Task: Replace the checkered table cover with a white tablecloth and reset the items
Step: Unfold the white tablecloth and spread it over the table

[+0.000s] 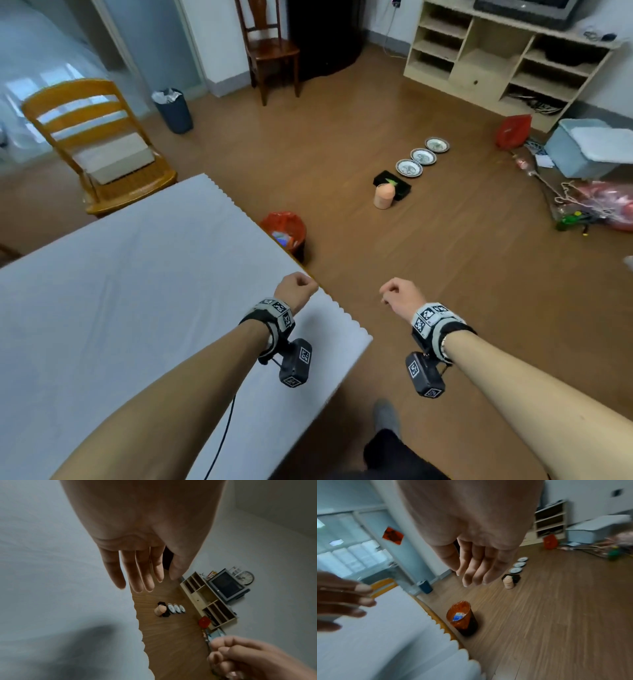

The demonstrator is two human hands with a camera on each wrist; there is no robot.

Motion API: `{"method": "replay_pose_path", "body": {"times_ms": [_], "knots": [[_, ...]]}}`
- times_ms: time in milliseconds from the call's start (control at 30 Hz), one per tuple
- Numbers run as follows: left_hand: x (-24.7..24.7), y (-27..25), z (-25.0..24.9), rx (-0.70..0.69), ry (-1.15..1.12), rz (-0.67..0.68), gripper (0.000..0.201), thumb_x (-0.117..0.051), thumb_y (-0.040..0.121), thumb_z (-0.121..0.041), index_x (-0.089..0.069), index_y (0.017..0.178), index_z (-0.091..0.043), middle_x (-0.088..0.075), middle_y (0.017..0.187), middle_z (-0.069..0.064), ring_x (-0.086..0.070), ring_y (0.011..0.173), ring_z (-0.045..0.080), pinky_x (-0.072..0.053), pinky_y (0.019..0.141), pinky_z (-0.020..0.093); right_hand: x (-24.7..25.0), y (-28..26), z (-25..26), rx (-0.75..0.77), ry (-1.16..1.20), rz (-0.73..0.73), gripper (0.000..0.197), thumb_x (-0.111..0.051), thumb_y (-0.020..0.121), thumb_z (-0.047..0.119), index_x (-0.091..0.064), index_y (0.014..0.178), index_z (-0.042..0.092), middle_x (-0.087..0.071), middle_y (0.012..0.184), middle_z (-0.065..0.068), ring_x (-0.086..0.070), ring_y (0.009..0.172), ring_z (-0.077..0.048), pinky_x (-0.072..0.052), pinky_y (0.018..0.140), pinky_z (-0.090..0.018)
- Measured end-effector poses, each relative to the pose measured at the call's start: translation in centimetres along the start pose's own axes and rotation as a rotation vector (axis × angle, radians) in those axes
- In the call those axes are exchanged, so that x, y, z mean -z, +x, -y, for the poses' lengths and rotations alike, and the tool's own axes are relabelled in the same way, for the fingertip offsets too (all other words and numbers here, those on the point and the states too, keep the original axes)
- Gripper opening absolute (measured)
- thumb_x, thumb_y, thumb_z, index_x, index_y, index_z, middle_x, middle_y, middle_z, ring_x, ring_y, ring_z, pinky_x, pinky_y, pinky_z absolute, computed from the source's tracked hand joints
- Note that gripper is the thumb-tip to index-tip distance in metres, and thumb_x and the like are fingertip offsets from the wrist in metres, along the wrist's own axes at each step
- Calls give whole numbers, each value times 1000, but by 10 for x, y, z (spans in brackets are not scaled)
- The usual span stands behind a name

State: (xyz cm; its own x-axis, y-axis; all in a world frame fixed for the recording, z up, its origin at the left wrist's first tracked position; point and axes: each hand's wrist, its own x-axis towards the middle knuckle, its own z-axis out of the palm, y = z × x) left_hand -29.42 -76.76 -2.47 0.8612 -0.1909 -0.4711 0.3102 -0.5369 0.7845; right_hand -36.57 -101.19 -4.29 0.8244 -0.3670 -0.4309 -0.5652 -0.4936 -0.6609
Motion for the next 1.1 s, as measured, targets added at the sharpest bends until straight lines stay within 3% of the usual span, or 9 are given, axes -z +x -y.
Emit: {"method": "replay_pose_path", "body": {"times_ms": [100, 200, 367, 500, 700, 967, 1100], "knots": [[-12, 24, -21, 75, 285, -2, 20, -58, 89, -31, -65, 98, -14, -68, 99, 3, -63, 93, 23, -50, 80, 33, 20, 44, 2, 94, -258, 133, 18, -53, 92, 13, -66, 92, 25, -69, 99, 3, -61, 92, -17, -43, 72, -24], [-17, 52, -45, 100, 544, 42, 33, -51, 90, -41, -63, 109, -16, -66, 110, 3, -61, 98, 24, -50, 85, 34, 42, 85, 13, 225, -471, 242, 18, -53, 94, 18, -65, 106, 22, -67, 112, 3, -60, 102, -17, -41, 79, -23], [-14, 93, -75, 120, 710, 29, 28, -44, 91, -40, -55, 96, -15, -63, 103, 8, -58, 91, 26, -50, 79, 35, 56, 158, 44, 345, -656, 310, 25, -50, 91, 24, -65, 111, 25, -68, 117, 2, -60, 108, -21, -48, 89, -31], [-3, 136, -71, 207, 726, -35, 39, -44, 91, -42, -59, 112, -13, -62, 115, 9, -60, 100, 28, -52, 87, 41, 46, 212, 75, 417, -718, 390, 25, -50, 92, 23, -65, 111, 22, -67, 117, 1, -60, 109, -23, -46, 87, -31], [18, 196, -46, 360, 616, -181, 35, -46, 91, -39, -56, 115, -15, -57, 115, 9, -56, 102, 28, -52, 86, 42, 32, 285, 119, 423, -767, 492, 24, -52, 92, 22, -66, 112, 22, -68, 117, 2, -61, 109, -21, -48, 89, -30], [55, 197, -16, 577, 439, -349, 43, -47, 93, -35, -49, 131, -16, -50, 129, 6, -51, 116, 27, -47, 91, 40, -11, 336, 215, 623, -978, 655, 18, -53, 87, 26, -62, 102, 30, -68, 115, 3, -63, 106, -23, -50, 88, -31], [65, 183, 3, 671, 322, -416, 45, -47, 94, -39, -47, 133, -16, -48, 129, 6, -50, 117, 26, -46, 91, 38, -59, 338, 263, 800, -1028, 776, 25, -51, 88, 25, -62, 109, 30, -66, 116, 5, -61, 105, -19, -50, 87, -32]]}}
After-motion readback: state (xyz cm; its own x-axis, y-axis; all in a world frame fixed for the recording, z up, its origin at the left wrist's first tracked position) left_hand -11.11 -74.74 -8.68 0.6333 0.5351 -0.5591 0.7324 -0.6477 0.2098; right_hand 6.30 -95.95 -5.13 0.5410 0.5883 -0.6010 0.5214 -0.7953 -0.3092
